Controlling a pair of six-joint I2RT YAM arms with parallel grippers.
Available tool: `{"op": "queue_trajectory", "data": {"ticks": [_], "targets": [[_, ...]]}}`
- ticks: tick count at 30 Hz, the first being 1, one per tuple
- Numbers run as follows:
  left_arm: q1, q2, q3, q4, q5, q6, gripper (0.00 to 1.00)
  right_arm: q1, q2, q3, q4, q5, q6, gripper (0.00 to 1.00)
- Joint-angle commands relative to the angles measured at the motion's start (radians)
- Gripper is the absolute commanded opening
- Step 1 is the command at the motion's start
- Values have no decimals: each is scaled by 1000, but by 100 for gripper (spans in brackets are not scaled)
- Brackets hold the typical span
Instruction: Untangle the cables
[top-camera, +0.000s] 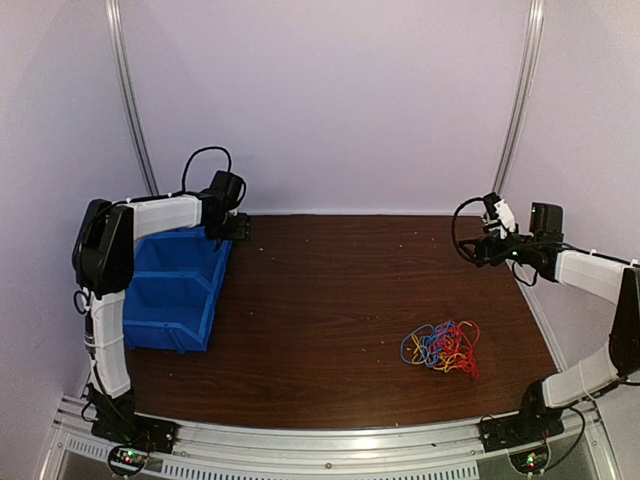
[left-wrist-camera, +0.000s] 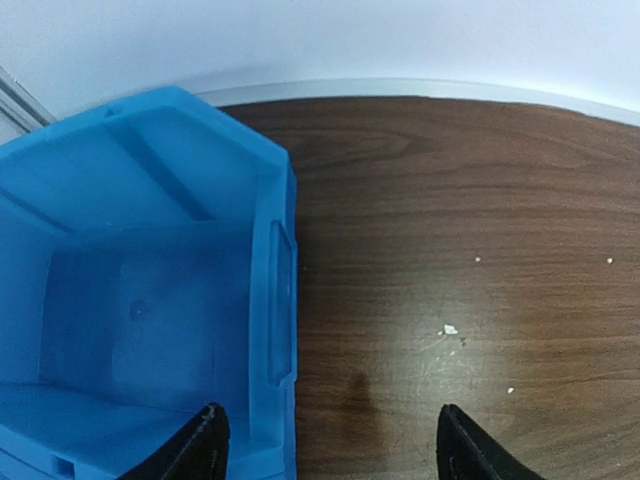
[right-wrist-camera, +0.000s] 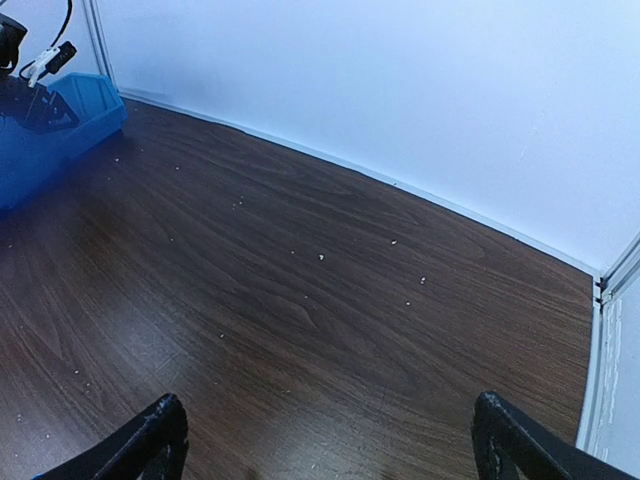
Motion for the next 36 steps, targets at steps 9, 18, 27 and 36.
{"op": "queue_trajectory", "data": {"ticks": [9,18,27,36], "targets": [[-20,-163,-199,-21,-51,-80,69,-10,-19,24,-10,-30,-13,100],[-21,-169,-324,23,-45,-99,67,-10,-4,24,-11,-49,-11,100],[-21,-91,-256,48,30,-32,55,-10,0,25,-17,-39,-17,100],[-44,-66,-240,106,141,18,45,-10,2,22,-17,-36,-16,100]]}}
